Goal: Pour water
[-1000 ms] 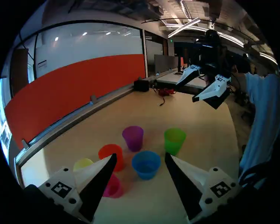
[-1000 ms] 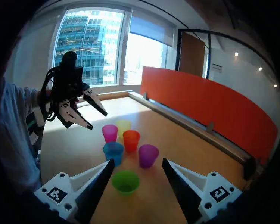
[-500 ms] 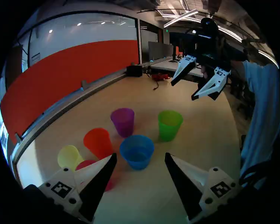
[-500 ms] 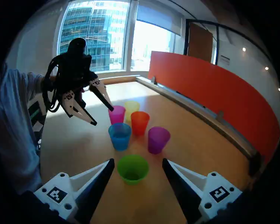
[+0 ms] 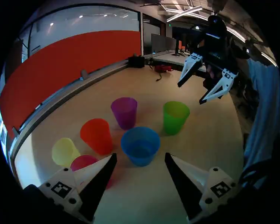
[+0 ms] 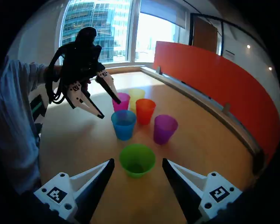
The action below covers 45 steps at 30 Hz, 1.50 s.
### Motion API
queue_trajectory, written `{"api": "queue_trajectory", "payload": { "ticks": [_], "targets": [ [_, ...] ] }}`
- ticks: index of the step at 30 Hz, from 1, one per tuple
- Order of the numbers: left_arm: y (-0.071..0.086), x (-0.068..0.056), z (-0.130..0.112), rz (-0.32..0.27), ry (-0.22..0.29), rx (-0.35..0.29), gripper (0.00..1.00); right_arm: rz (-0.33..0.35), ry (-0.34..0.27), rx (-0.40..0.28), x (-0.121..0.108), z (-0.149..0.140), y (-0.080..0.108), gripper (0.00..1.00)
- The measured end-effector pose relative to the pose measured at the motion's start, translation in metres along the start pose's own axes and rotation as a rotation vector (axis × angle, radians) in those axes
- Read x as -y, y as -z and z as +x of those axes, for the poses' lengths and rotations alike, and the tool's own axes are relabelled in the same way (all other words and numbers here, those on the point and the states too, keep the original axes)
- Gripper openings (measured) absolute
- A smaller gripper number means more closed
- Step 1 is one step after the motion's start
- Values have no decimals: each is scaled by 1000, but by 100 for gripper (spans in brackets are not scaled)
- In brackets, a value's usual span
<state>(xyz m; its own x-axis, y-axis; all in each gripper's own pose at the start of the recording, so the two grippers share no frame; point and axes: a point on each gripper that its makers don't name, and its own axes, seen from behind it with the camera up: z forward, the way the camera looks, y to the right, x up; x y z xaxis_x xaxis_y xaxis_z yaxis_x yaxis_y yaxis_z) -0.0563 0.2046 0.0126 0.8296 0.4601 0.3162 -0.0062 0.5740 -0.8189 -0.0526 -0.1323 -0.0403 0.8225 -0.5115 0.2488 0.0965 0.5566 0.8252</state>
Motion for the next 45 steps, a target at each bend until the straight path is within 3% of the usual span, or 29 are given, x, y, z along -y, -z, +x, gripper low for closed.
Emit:
{"api": "queue_trajectory", "payload": {
  "ticks": [21, 45],
  "targets": [
    [-30, 5, -10, -7, 22, 51, 96, 21, -4, 66, 2, -28, -33, 99],
    [-57, 0, -3, -13, 20, 50, 96, 37, -21, 67, 1, -35, -60, 100]
  ]
}}
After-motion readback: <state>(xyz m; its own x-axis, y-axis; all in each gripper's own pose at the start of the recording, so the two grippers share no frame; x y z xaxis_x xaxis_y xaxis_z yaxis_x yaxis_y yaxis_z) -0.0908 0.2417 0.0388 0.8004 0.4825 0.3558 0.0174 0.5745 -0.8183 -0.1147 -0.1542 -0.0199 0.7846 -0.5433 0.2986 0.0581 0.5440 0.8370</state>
